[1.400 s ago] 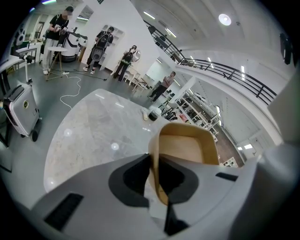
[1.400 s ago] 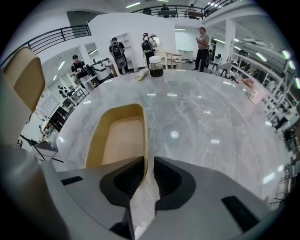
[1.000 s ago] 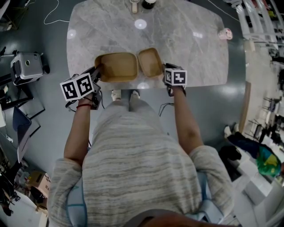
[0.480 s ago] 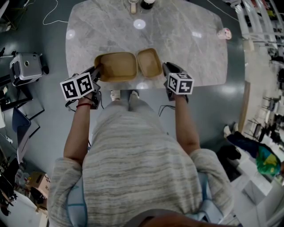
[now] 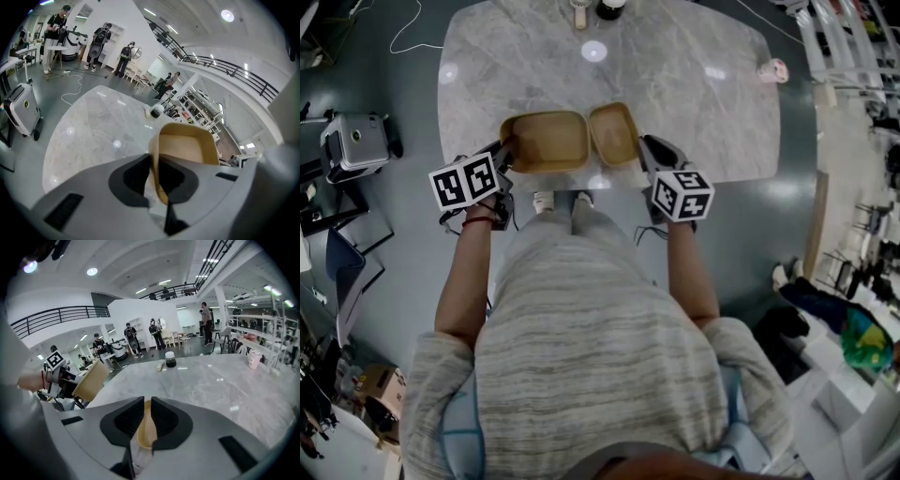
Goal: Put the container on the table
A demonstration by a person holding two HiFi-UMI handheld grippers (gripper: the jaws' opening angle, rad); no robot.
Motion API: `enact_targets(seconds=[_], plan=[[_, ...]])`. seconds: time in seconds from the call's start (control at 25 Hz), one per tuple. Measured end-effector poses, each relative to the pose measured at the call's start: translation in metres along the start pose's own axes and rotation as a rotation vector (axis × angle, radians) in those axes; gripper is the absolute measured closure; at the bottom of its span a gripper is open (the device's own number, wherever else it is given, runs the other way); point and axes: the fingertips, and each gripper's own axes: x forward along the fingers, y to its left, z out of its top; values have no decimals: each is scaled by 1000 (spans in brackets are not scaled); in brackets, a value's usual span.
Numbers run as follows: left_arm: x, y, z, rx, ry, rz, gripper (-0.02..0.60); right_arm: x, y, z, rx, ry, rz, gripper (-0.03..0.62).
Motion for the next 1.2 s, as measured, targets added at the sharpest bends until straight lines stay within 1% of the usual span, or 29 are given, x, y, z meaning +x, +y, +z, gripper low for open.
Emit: enact_targets(seconds=[0.28,0.8,1.0,1.2], plan=[[3,-1,2,3,5,5,551,-7,8,8,-16,-39,22,553],[15,14,4,-5,23,38,551,-5,3,5,6,-32,16,553],[26,25,0,-18,47,58,551,-4,4,6,4,-30,16,553],[44,39,-13,-56,91,78,551,-3,4,5,5,-19,16,553]])
